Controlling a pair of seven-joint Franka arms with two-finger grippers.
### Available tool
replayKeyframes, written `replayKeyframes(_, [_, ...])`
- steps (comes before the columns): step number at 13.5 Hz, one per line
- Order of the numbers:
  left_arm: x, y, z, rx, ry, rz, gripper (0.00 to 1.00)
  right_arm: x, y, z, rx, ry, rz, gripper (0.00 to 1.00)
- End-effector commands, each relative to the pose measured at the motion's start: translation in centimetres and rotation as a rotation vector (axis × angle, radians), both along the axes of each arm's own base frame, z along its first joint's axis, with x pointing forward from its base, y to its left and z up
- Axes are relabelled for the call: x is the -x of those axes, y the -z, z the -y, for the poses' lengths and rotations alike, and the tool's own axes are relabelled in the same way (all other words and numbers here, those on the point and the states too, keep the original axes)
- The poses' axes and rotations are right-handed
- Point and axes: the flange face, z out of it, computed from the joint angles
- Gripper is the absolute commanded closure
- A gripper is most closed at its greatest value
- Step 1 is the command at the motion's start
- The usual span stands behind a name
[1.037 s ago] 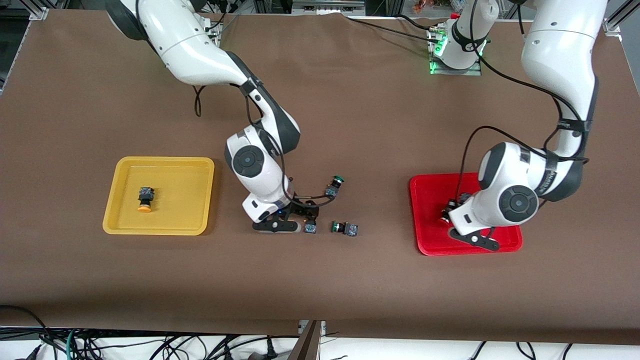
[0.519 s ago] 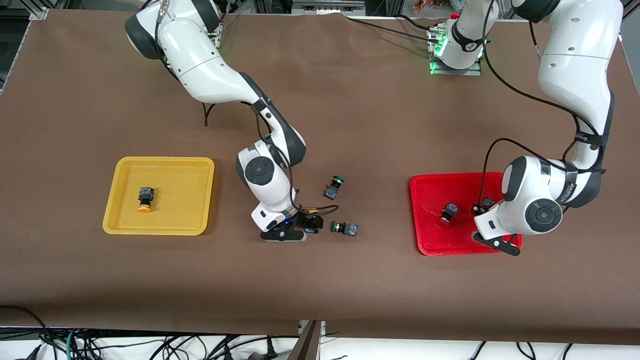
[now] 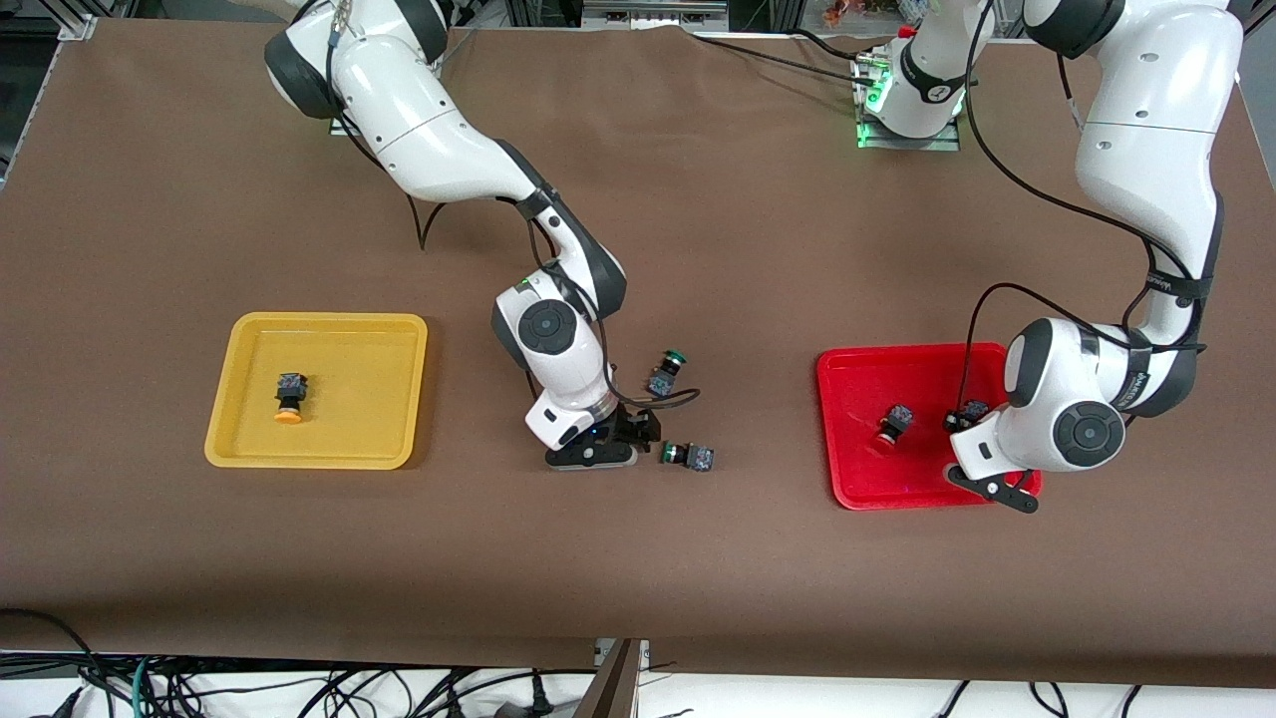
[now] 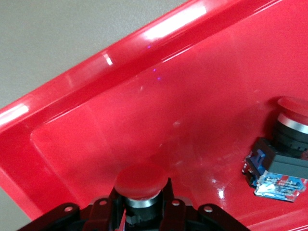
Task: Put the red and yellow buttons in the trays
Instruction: 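Release the red button in the tray while the right gripper carries its button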
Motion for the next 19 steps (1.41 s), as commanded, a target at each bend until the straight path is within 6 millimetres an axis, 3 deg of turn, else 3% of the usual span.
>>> replayKeyframes(1, [-0.2,-0.6,-0.1,-0.009,0.029,0.010,0.00,-0.2,0.2,-0.3,0.022,-0.001,0.009,0.51])
replayKeyframes(3, [-0.4,-1.2,0.0,-0.010,0.025,0.015,0.00,0.0,0.3,-0.3,0.023,-0.003,0.007,0.54])
replayKeyframes(4, [-0.6,-2.0,0.1,-0.011,0.022,0.026,0.00,0.0,0.1,-0.4,0.024,-0.007,0.007,0.65])
replayKeyframes(6, [-1.0,-6.2,0.5,-0.006,0.023,0.067,0.00,0.0,-0.1,0.1,0.058,-0.012,-0.029,0.77])
replayKeyframes(8, [-0.8,-11.5,1.5,-0.013,0.026,0.101,0.00,-1.5,-2.7,2.4,0.092,-0.025,-0.062,0.77])
replayKeyframes(10, [0.0,-16.1,1.9,-0.026,0.023,0.104,0.00,-3.5,-5.9,6.5,0.128,-0.050,-0.121,0.76])
replayKeyframes(13, [1.6,-22.7,2.8,0.026,-0.016,0.120,0.00,-5.7,-10.5,15.0,0.166,-0.171,-0.252,0.76])
replayKeyframes(16, [4.3,-29.6,4.2,0.014,-0.008,0.110,0.00,-4.7,-10.5,25.2,0.186,-0.290,-0.367,0.76])
replayKeyframes(19, [6.0,-35.0,5.9,0.000,0.006,0.024,0.00,-2.9,-9.7,31.4,0.187,-0.280,-0.435,0.76])
